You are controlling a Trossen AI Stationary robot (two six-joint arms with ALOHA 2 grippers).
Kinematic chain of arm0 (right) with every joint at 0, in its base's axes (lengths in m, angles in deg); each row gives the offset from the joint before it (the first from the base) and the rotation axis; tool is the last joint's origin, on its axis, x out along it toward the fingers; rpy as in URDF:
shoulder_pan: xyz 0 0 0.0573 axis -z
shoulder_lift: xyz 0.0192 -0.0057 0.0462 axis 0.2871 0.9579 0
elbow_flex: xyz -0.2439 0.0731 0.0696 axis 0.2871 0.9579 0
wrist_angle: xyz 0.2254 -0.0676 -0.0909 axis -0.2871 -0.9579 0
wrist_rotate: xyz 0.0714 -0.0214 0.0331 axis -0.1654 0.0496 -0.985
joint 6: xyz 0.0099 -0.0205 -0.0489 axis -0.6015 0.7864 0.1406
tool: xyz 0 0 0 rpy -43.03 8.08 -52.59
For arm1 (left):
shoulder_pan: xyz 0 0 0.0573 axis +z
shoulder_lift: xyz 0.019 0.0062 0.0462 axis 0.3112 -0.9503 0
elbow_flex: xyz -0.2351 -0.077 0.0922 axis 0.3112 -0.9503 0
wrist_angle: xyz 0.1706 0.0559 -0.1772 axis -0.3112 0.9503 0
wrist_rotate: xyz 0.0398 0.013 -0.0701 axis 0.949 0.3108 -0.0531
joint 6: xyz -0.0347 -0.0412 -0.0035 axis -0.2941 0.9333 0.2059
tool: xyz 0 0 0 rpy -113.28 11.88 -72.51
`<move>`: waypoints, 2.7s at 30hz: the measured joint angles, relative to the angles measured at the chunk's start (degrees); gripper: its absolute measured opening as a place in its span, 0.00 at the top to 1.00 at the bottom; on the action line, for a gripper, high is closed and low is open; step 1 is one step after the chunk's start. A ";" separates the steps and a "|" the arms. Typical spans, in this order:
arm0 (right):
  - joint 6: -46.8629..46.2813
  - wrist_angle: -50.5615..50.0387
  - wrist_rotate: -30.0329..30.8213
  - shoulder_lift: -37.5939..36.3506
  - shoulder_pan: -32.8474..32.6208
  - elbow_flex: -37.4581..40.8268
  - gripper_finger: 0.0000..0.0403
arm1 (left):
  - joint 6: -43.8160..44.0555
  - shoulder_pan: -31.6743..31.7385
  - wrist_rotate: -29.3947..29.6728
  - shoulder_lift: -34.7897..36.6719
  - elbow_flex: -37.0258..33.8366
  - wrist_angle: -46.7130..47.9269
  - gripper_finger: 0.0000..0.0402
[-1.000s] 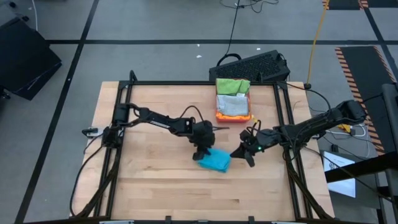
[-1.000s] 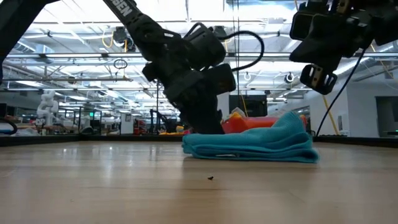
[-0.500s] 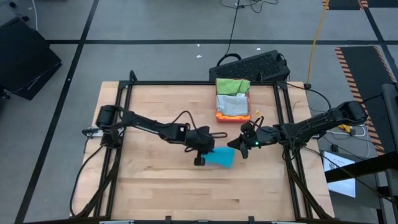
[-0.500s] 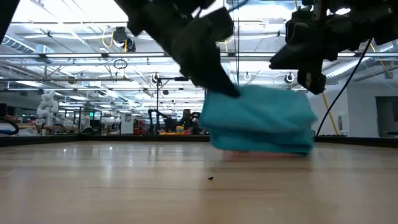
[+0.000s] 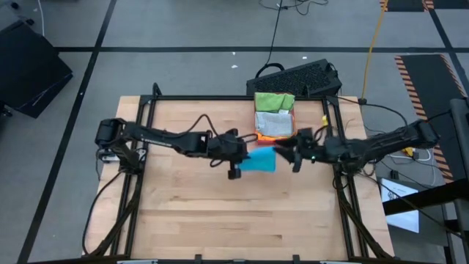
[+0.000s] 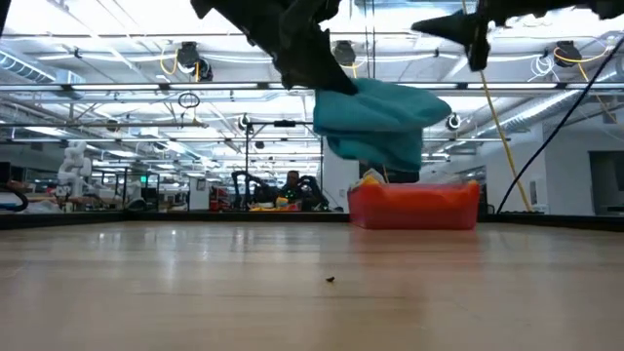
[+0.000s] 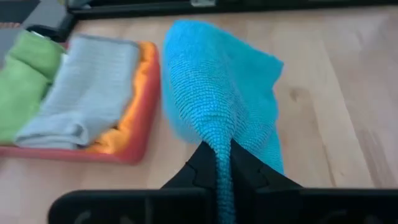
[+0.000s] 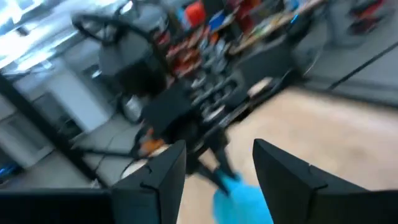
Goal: Fold microfiber towels
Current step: Stack the blue microfiber cloth on top of the dark green microfiber cloth in the red bin
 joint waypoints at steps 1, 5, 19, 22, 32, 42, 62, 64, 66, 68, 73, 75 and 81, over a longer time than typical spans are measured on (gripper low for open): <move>1.19 -1.01 1.97 -1.47 0.02 -0.21 0.55 | -0.20 0.75 -0.07 -0.04 0.95 0.57 0.95; 5.91 -3.52 7.43 -6.55 0.05 -0.80 0.57 | -4.16 4.50 -2.94 -1.00 6.78 3.30 0.97; 19.22 -15.25 17.85 -20.11 0.20 -0.80 0.67 | -5.60 19.23 -14.60 -14.45 25.91 4.64 0.97; 19.13 -17.83 18.01 -21.31 0.20 -0.80 0.68 | -6.64 21.57 -17.25 -18.83 31.88 4.63 0.97; 17.56 -20.51 17.57 -21.68 0.31 -0.80 0.68 | -7.58 28.80 -23.91 -33.77 48.94 6.99 0.97; 16.46 -21.74 17.37 -21.68 0.29 -0.77 0.68 | -9.93 34.83 -32.04 -37.44 50.78 13.27 0.96; 16.01 -21.45 17.48 -21.66 0.29 -0.77 0.68 | -10.55 35.78 -39.40 -38.09 50.76 12.07 0.91; 16.01 -21.45 17.48 -21.66 0.29 -0.77 0.68 | -10.04 36.09 -39.32 -38.68 50.76 12.61 0.89; 15.98 -21.45 17.50 -21.66 0.31 -0.77 0.68 | -9.66 36.06 -37.43 -39.84 50.76 12.28 0.88; 15.92 -21.45 17.50 -21.66 0.29 -0.77 0.68 | -9.18 36.04 -36.51 -40.15 50.63 13.60 0.86; 15.55 -21.45 17.74 -21.63 0.31 -0.77 0.68 | -9.32 35.22 -29.35 -40.54 50.69 12.79 0.83; 15.63 -21.47 17.72 -21.63 0.38 -0.77 0.68 | -9.58 34.91 -27.40 -40.57 50.69 12.76 0.80; 16.05 -21.47 17.88 -21.63 0.40 -0.77 0.68 | -10.35 33.61 -20.81 -40.53 50.69 13.36 0.67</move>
